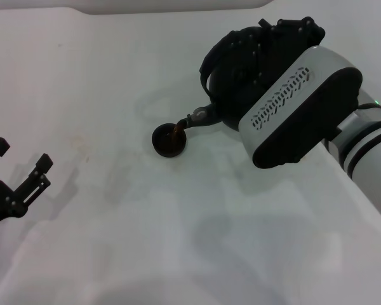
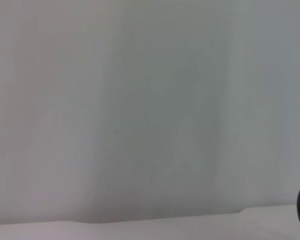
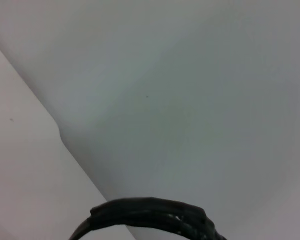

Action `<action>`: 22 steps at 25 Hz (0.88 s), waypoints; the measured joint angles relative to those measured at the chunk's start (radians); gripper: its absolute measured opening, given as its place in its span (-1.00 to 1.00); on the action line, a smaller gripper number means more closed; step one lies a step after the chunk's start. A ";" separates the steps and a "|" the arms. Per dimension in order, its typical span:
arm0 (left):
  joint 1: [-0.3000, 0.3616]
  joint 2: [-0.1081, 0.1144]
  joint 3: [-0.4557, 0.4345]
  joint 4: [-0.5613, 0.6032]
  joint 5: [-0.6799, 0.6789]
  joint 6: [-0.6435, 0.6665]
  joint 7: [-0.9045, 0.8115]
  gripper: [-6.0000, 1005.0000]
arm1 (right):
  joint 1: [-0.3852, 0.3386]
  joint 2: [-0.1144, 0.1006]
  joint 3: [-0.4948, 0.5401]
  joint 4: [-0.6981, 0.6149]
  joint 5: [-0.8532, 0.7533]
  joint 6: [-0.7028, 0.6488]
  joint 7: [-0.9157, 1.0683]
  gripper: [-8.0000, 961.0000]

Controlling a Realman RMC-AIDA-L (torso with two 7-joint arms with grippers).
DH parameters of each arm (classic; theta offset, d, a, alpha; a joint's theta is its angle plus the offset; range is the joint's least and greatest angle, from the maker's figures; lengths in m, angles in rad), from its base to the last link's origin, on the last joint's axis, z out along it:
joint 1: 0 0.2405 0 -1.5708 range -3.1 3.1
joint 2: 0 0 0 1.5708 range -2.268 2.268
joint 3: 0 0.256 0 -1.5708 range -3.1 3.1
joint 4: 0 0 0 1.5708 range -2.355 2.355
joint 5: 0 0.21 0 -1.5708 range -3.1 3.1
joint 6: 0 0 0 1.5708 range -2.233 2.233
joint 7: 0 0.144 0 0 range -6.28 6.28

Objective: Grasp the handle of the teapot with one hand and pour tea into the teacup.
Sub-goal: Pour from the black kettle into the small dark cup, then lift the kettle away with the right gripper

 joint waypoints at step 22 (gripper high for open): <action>-0.004 0.000 0.000 -0.005 0.000 0.001 0.000 0.71 | 0.002 -0.003 -0.023 0.002 -0.023 -0.072 0.000 -0.77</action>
